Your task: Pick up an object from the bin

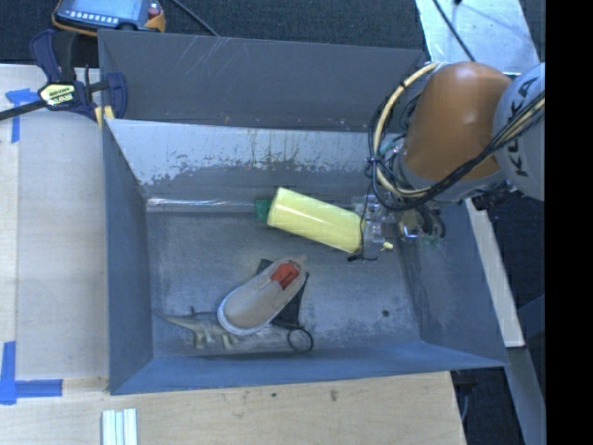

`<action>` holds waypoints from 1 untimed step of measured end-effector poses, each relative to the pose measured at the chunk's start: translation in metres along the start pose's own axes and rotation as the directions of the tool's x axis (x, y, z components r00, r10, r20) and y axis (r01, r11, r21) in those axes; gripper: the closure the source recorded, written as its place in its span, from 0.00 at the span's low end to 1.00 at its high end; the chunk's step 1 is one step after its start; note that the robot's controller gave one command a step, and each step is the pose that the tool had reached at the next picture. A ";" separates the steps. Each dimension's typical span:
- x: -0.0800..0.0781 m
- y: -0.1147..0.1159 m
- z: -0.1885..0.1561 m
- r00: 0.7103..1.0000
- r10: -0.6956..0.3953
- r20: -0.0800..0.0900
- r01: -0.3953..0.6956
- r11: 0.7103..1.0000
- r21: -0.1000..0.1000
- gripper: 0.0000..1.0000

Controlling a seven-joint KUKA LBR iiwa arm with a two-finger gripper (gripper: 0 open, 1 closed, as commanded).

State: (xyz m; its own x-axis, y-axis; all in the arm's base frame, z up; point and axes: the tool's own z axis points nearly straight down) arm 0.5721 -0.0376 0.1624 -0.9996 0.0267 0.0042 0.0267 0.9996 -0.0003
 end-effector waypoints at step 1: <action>-0.017 0.005 0.034 1.000 -0.015 0.017 0.015 1.000 0.001 1.00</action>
Offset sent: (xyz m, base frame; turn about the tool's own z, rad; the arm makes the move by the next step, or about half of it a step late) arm 0.0425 0.0181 0.1627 -0.0480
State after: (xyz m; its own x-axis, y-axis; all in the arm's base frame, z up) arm 0.5889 -0.0332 0.1287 -0.9999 0.0117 -0.0125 0.0117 0.9999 -0.0010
